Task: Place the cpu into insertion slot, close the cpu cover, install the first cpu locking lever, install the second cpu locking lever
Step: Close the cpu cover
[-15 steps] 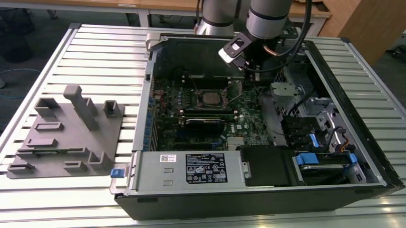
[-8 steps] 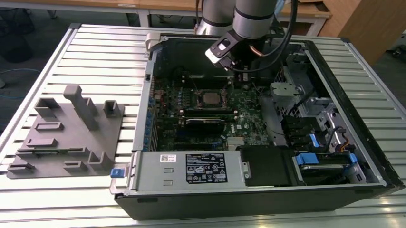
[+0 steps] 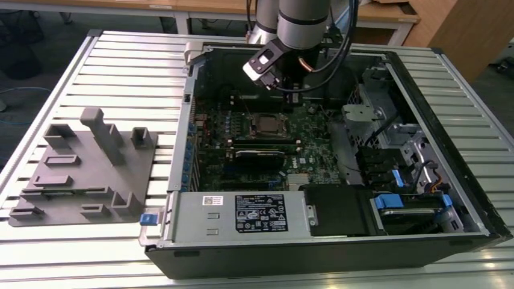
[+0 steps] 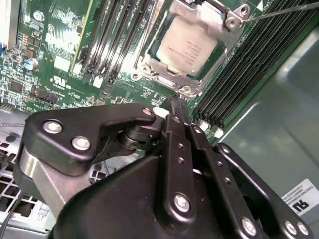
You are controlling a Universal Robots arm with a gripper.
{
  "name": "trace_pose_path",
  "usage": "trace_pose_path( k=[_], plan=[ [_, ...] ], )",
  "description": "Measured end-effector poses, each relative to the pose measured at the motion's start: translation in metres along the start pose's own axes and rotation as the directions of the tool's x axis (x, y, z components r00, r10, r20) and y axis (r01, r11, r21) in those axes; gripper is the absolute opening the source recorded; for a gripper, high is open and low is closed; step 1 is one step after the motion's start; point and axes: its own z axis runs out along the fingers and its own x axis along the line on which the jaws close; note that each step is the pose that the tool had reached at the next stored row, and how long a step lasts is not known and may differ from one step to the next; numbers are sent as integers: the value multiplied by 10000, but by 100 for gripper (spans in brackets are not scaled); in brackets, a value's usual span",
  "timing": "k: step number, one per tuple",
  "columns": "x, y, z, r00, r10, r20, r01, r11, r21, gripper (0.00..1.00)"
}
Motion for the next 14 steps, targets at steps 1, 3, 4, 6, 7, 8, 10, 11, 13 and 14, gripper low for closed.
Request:
trace_pose_path(
  k=[1,3,4,6,7,8,10,11,13,14],
  plan=[
    [0,0,0,10000,-1,0,1,10000,0,11],
    [0,0,0,10000,-1,0,1,10000,0,11],
    [0,0,0,10000,-2,0,2,10000,10,11],
    [0,0,4,10000,4,3,-4,9999,157,11],
    [0,0,7,10000,8,12,-8,9996,290,11],
    [0,0,12,10000,12,16,-13,9991,414,11],
    [-1,-1,12,10000,13,19,-14,9990,445,11],
    [-1,-1,12,10000,13,19,-14,9990,446,11],
    [-1,-1,13,10000,12,18,-13,9990,446,11],
    [-1,-6,12,10000,12,19,-13,9990,446,11]
  ],
)
